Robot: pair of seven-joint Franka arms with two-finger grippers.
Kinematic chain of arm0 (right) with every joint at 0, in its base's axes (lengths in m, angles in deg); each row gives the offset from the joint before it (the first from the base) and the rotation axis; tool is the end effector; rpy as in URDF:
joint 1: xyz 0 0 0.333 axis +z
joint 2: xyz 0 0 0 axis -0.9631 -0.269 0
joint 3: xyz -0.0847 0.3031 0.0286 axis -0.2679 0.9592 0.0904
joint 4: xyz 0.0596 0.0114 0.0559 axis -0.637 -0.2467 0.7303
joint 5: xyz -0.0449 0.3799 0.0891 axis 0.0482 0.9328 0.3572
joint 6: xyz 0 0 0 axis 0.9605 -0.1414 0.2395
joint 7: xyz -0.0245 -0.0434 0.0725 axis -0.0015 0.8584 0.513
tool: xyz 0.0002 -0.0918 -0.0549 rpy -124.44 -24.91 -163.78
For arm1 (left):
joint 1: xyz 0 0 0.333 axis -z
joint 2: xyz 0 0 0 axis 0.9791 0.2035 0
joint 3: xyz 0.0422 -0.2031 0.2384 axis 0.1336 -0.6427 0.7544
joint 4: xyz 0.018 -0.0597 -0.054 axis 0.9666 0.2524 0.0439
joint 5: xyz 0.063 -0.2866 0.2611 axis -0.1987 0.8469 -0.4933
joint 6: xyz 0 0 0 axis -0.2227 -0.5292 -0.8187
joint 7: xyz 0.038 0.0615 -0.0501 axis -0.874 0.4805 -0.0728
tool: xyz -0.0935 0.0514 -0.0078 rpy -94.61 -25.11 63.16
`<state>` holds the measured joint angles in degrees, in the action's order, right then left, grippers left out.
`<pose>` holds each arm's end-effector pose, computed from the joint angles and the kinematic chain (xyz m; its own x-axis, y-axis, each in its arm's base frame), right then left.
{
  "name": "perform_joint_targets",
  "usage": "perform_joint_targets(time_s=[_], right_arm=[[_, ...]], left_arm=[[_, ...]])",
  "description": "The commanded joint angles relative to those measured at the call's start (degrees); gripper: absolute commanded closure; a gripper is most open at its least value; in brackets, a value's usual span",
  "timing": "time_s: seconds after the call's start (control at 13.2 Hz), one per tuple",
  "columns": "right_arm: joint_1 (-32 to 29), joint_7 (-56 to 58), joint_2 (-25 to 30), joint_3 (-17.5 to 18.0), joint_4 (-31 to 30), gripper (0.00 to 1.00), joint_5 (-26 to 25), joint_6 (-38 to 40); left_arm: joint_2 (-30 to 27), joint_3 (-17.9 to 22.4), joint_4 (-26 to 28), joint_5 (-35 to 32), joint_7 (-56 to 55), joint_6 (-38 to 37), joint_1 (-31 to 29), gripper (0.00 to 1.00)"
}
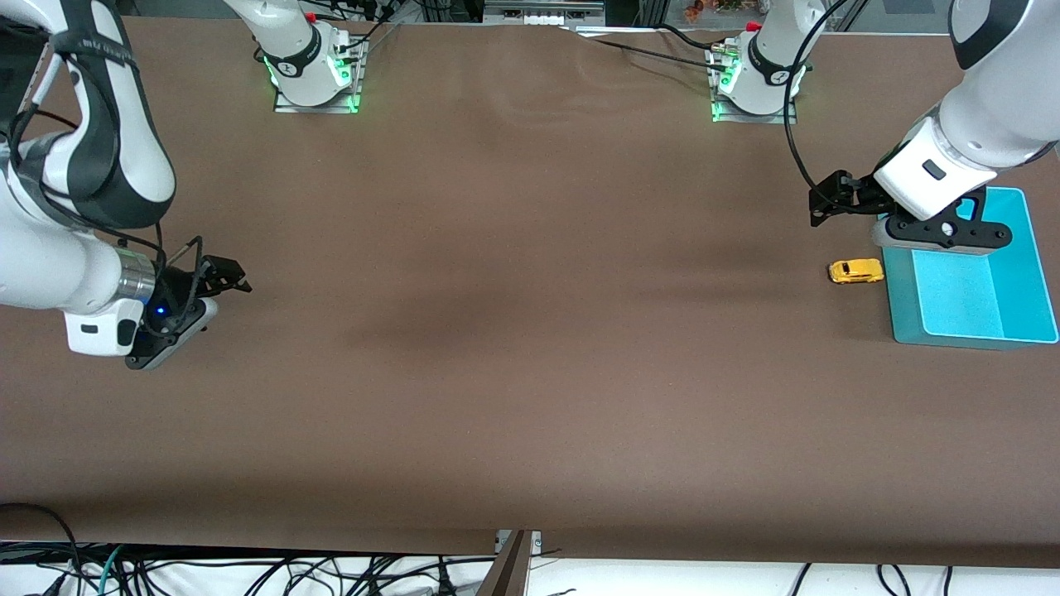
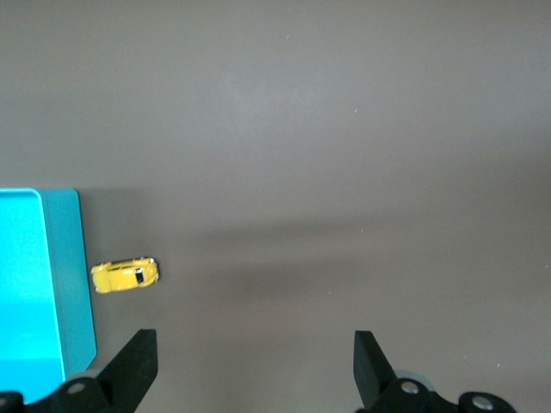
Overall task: Wind and store yellow beetle car
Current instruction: 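Move the left gripper toward the car while the right gripper retracts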
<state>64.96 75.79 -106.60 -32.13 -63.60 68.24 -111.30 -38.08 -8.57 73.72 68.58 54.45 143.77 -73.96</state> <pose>0.6525 0.0451 0.4357 0.8075 0.5880 -0.0469 0.5724 -0.8002 -0.1788 0.5617 -0.0905 0.5724 0.9953 -0.0598 -0.0767 -0.0586 -0.9981 0.0178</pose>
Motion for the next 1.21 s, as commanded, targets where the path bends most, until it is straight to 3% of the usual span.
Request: perform_joint_targets(time_s=[0.0,0.3,0.61,0.76,1.13], right_arm=[[-0.6,-9.5,3.0,1.0,1.7,0.00,0.3,5.0],[-0.6,-21.9,7.2,2.1,1.7,0.00,0.4,9.6],[-0.9,-21.8,10.2,1.5,2.3,0.00,-0.5,16.4],[-0.8,-21.3,10.3,1.8,5.0,0.00,-4.6,17.5],[-0.8,-21.9,11.7,-1.3,5.1,0.00,-5.3,17.1]], left_arm=[[1.1,0.2,-0.7,0.3,0.9,-1.1,-1.1,0.00],[2.3,0.1,-0.4,-2.6,15.2,-0.7,-4.0,0.00],[3.5,0.2,2.5,-3.5,31.0,-0.5,-7.8,0.00],[3.3,0.1,5.3,-3.6,36.4,1.2,-10.1,0.00],[3.0,0.1,17.2,-3.7,61.3,14.1,-19.0,0.00]])
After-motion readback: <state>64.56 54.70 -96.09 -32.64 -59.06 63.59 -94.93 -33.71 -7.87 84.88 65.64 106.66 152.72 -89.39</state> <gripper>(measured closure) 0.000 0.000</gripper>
